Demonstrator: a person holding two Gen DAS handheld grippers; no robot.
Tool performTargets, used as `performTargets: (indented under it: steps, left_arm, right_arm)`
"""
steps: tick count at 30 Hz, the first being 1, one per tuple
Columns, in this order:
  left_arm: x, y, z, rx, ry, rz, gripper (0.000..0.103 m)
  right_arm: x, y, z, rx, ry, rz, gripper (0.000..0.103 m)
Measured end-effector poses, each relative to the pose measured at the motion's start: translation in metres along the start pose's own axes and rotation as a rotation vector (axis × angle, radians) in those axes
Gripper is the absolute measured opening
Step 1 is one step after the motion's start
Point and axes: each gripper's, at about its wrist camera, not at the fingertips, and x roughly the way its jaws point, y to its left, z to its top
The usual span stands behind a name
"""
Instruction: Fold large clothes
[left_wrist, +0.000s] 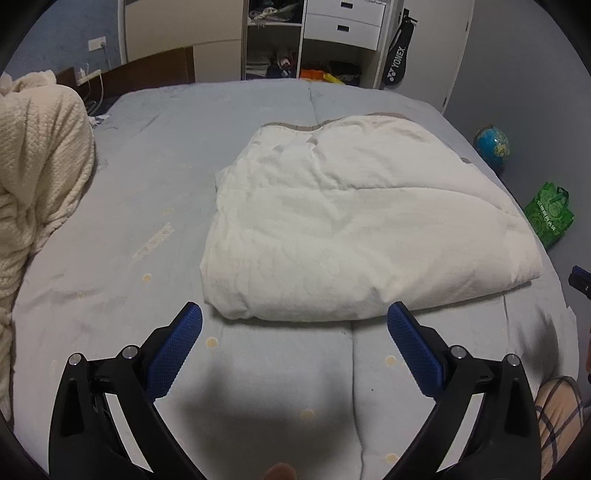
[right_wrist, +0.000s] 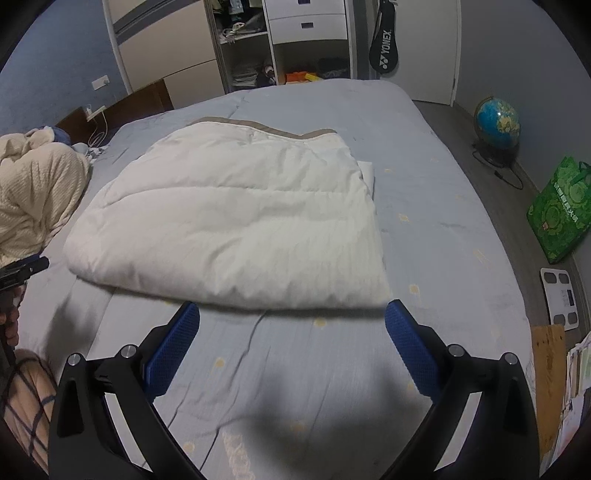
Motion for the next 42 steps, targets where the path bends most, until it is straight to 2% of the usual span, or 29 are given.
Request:
performTargets:
  steps: [5,11,21,26,35,42]
  left_arm:
    - [-0.021,-0.014,-0.016,-0.004,-0.038,-0.005,0.097]
    - [-0.052,-0.038,-0.044,0.043,-0.103,-0.01,0.097]
    - [-0.082,-0.054,-0.075,0.039,-0.146,-0.038,0.097]
    - [-0.091,-0.06,-0.079,0.065,-0.188,-0.045,0.097]
    - [-0.085,-0.069,-0.081,0.103,-0.182,-0.013,0.097]
    - [-0.085,-0.068,-0.081,0.103,-0.182,-0.014,0.097]
  right_arm:
    - [-0.02,0.009,-0.017,0.009,-0.025,0.015,0.096]
    - [-0.044,0.024,-0.035,-0.001,-0.064,0.032,0.096]
    - [-0.069,0.05,-0.067,-0.022,-0.107,0.072,0.096]
    - [-0.08,0.053,-0.077,-0.021,-0.139,0.08,0.096]
    - [-0.089,0.067,-0.085,-0.095,-0.175,0.033,0.096]
    - [-0.087,0.07,-0.086,-0.11,-0.167,0.026,0.096]
